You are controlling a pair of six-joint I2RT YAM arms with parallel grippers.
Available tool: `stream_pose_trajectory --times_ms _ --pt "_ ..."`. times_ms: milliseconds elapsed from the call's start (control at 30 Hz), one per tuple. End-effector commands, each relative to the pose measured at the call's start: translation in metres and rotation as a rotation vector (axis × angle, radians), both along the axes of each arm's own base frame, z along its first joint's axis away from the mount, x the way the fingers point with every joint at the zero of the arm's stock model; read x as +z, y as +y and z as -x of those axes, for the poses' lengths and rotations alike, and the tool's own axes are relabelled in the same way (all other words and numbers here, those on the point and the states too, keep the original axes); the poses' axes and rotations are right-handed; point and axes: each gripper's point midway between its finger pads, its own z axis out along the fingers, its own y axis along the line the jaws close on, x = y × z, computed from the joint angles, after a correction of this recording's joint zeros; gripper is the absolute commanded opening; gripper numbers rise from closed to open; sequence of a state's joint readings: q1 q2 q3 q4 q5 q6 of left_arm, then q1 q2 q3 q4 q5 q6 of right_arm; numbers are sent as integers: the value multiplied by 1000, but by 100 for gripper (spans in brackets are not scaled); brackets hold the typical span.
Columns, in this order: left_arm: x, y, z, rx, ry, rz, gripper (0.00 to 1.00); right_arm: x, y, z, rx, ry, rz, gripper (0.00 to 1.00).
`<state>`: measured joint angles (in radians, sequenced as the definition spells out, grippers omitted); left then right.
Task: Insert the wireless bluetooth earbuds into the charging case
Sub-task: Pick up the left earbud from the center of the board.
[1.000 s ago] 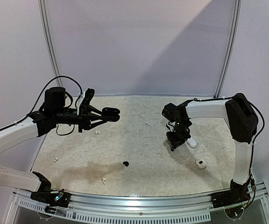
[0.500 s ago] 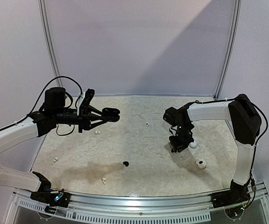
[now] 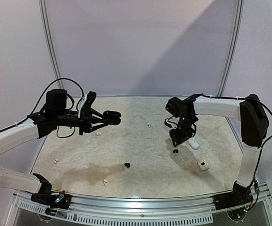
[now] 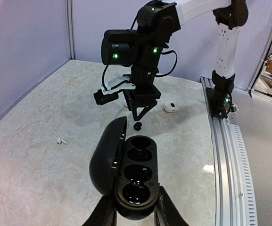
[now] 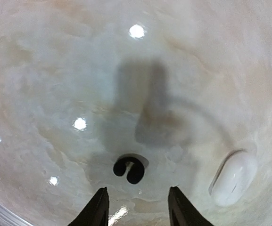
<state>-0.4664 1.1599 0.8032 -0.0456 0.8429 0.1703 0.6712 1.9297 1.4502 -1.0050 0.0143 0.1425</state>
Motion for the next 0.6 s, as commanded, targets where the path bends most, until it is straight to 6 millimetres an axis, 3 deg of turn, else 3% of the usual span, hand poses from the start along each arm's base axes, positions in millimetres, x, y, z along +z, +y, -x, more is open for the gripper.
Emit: stream_pose_trajectory --times_ms 0,133,300,567 --pt "4 2 -3 6 -2 -11 0 10 24 -7 229 -25 -131 46" --pt "6 1 -2 -3 9 -2 0 -12 17 -9 288 27 -86 41" --pt "6 0 -3 0 11 -3 0 -20 16 -17 338 12 -64 20" --pt "4 1 -4 3 6 -4 0 -32 7 -11 344 43 -37 17"
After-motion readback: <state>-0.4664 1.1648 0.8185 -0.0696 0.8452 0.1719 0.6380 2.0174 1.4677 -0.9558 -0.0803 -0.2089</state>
